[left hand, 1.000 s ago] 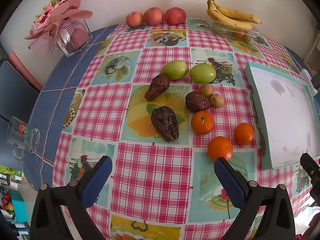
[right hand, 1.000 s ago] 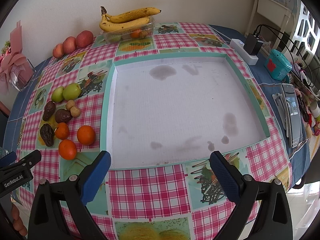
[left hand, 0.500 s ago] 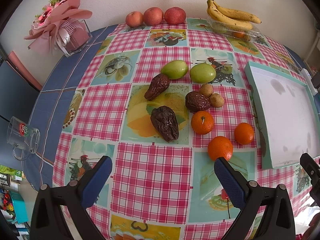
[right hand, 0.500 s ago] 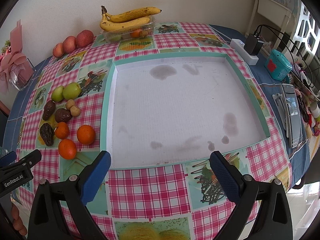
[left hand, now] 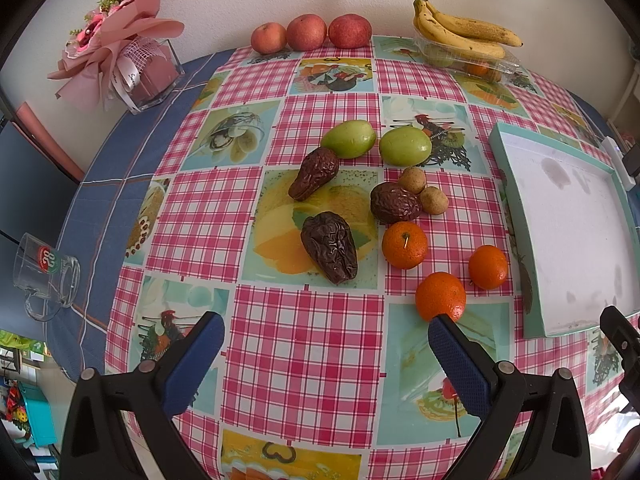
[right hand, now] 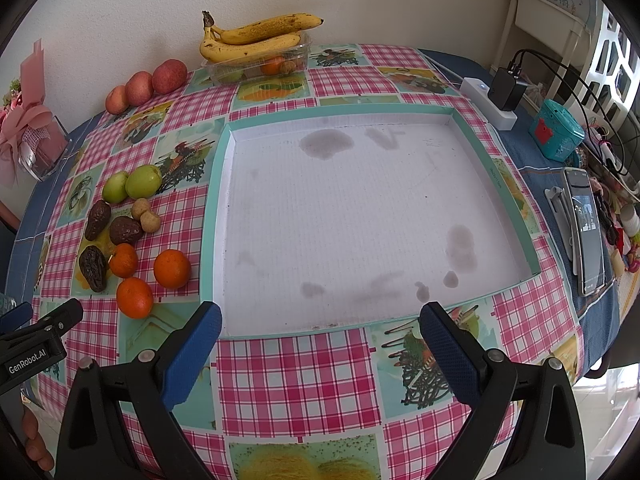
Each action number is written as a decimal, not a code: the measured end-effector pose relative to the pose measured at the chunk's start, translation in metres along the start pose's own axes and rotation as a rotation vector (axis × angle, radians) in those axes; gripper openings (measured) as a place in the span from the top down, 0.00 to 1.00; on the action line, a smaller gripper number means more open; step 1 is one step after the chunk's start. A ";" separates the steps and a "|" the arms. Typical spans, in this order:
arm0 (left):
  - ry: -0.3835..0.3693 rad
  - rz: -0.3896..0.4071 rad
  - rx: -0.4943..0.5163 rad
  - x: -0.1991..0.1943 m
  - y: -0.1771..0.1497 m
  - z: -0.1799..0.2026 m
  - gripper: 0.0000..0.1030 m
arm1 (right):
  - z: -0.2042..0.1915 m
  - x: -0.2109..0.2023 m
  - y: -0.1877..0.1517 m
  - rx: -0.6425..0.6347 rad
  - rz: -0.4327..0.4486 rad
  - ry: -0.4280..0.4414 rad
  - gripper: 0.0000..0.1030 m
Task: Organize fruits
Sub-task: 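Grasp a dark wrinkled date with the left tool while the right tool grasps an orange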
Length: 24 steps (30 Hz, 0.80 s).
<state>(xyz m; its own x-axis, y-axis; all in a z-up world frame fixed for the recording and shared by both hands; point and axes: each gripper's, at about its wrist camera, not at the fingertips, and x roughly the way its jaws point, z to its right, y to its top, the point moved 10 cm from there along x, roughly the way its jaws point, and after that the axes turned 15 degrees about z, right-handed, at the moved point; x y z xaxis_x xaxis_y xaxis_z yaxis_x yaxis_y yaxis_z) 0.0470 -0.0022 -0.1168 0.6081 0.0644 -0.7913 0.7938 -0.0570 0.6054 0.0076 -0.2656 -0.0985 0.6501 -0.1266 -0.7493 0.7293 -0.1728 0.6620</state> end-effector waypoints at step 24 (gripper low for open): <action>0.045 -0.003 -0.299 0.022 0.063 -0.048 0.00 | -0.091 0.007 0.063 -0.054 0.094 0.223 0.04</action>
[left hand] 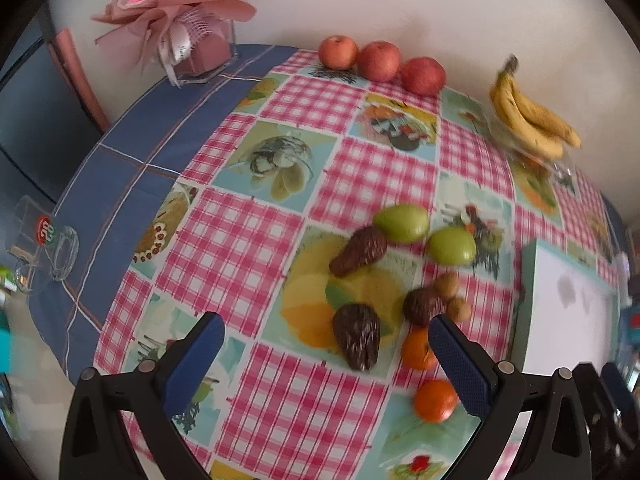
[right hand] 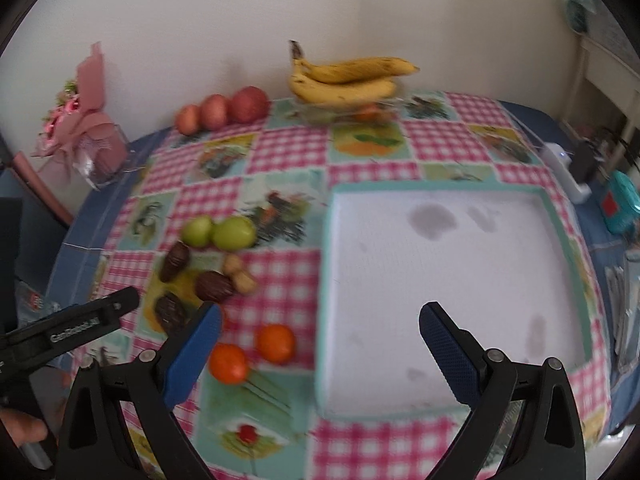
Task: Organize fruits
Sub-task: 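Grasp a dark wrinkled date with the left tool while the right tool grasps an orange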
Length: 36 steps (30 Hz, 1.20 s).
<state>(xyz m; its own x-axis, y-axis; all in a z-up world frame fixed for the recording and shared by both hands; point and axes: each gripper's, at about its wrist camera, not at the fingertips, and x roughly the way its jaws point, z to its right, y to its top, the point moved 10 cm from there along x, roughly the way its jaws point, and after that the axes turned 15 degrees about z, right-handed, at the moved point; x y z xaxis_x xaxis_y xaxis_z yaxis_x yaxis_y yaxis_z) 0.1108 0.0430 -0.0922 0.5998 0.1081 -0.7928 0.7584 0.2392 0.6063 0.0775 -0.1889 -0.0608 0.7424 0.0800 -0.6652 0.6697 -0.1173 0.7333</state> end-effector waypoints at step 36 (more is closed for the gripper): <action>-0.064 -0.227 -0.140 0.057 -0.051 0.015 0.35 | -0.037 0.068 -0.059 -0.080 -0.281 0.096 0.55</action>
<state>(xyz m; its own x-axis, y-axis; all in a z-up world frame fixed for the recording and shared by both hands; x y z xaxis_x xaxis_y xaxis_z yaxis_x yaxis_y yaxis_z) 0.1100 0.0230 -0.1670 0.4366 -0.0234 -0.8994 0.8353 0.3820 0.3955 0.0891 -0.1399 -0.1447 0.5237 0.1919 -0.8300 0.8457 0.0002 0.5336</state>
